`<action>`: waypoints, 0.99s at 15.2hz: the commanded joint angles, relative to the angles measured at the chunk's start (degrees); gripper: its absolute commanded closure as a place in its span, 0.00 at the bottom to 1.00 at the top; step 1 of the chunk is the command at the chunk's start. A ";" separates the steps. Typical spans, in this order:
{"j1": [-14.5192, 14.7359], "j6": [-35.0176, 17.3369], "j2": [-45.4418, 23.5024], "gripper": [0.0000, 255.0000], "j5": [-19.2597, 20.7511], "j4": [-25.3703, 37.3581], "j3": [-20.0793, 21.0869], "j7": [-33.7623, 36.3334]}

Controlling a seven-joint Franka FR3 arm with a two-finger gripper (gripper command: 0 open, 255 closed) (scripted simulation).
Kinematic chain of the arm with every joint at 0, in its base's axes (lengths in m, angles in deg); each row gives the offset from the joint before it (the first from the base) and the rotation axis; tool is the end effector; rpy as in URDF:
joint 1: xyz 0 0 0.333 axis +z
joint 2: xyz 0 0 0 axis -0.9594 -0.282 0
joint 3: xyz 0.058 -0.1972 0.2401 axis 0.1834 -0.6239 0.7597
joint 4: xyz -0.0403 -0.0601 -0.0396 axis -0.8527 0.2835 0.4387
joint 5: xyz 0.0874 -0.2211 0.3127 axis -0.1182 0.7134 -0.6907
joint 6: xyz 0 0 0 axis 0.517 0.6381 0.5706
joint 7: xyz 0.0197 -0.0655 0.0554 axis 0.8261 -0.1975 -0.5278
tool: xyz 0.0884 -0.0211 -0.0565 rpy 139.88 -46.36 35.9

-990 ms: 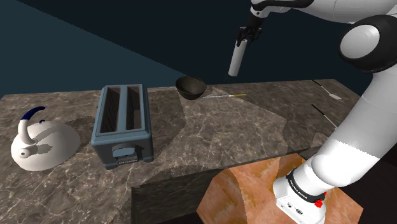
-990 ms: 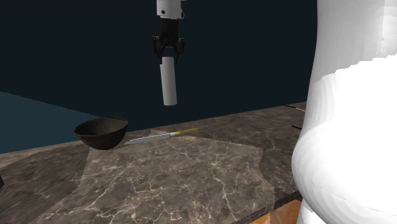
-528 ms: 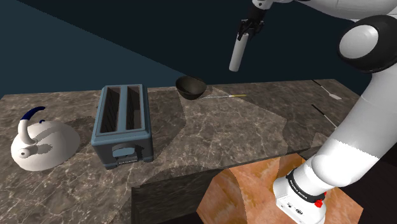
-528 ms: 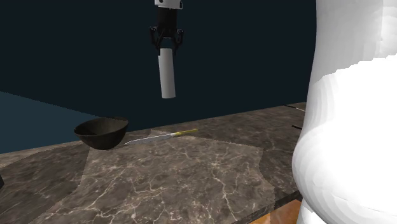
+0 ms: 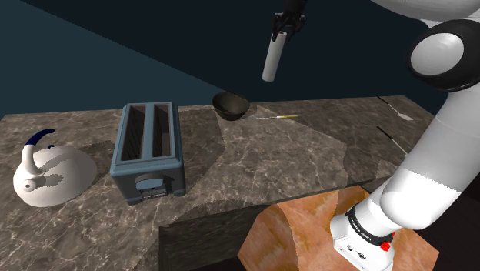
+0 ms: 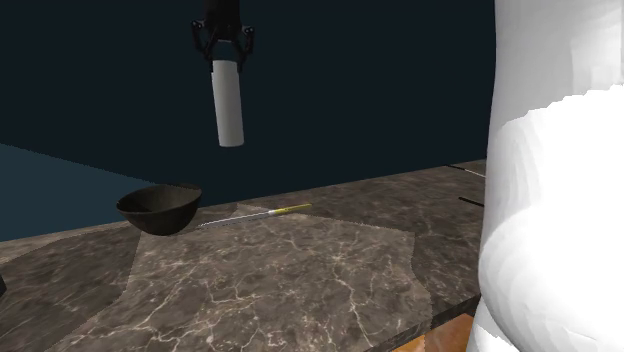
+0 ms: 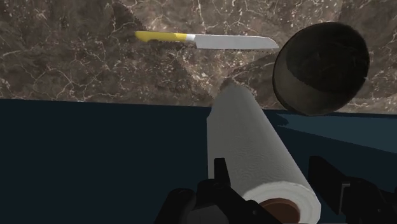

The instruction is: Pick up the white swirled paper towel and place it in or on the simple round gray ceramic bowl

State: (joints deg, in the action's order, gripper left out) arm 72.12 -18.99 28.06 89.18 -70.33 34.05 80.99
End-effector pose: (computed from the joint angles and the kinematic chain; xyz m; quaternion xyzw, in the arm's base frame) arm 0.6328 -0.0982 0.6180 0.9842 -0.1448 0.1005 0.0156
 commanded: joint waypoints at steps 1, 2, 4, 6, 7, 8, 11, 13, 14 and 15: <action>1.46 1.53 -0.68 1.00 0.56 2.13 0.80 2.38; 2.22 2.38 -1.14 1.00 0.83 3.40 1.20 3.55; 3.75 4.23 -2.29 1.00 1.34 6.32 1.97 5.85; 5.27 6.30 -3.83 1.00 1.82 9.82 2.72 8.09; 6.02 7.43 -4.76 1.00 2.06 11.83 3.09 9.19; 6.79 8.65 -5.81 1.00 2.29 14.04 3.43 10.26; 9.12 13.01 -9.98 1.00 2.93 22.37 4.36 13.34; 10.84 17.56 -14.79 1.00 3.35 31.56 4.93 15.44; 10.93 15.97 -13.62 1.00 3.40 28.80 4.91 15.54; 11.00 14.50 -12.59 1.00 3.46 26.30 4.90 15.65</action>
State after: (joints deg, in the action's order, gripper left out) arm 82.86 -3.74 15.18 92.53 -43.01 38.90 96.27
